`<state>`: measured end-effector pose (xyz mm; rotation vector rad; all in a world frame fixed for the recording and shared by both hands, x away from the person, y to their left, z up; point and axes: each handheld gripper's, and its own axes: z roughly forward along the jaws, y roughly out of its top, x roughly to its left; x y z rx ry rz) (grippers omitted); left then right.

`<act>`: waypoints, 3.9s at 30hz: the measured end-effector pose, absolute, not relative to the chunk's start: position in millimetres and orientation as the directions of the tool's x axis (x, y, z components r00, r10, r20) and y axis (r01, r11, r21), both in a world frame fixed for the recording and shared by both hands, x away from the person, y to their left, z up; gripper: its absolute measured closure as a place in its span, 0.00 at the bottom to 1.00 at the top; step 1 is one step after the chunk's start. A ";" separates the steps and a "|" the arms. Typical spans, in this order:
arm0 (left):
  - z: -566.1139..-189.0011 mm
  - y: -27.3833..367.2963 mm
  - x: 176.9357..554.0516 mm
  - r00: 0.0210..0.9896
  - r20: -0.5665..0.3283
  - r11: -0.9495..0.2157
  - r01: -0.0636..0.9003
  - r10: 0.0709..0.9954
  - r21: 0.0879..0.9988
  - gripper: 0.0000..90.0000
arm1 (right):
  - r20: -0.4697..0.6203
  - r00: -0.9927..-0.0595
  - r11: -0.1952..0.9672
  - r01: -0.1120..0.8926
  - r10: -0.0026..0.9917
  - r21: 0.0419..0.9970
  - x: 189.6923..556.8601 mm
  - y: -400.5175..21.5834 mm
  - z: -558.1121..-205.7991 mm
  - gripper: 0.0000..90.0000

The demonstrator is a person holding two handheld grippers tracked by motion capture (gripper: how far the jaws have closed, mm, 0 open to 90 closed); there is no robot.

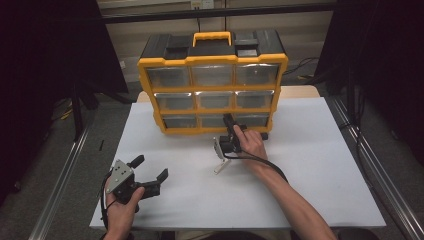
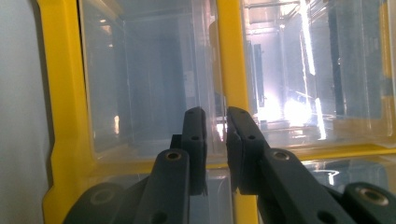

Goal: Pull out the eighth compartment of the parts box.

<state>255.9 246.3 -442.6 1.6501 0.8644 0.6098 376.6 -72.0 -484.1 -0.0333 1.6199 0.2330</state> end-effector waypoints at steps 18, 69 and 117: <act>-442.6 245.7 255.7 0.591 -0.037 -0.118 0.221 0.806 0.968 0.05 | -0.993 -0.071 0.977 -0.185 0.099 0.111 369.0 -71.9 -482.3 0.88; -442.1 245.5 255.3 0.595 -0.033 -0.120 0.216 0.803 0.969 0.05 | -0.991 -0.075 0.969 -0.213 0.114 0.127 345.0 -74.7 -482.8 0.87; -442.4 244.6 254.6 0.597 -0.037 -0.113 0.211 0.801 0.971 0.05 | -0.990 -0.089 0.959 -0.253 0.107 0.126 330.4 -76.9 -480.8 0.87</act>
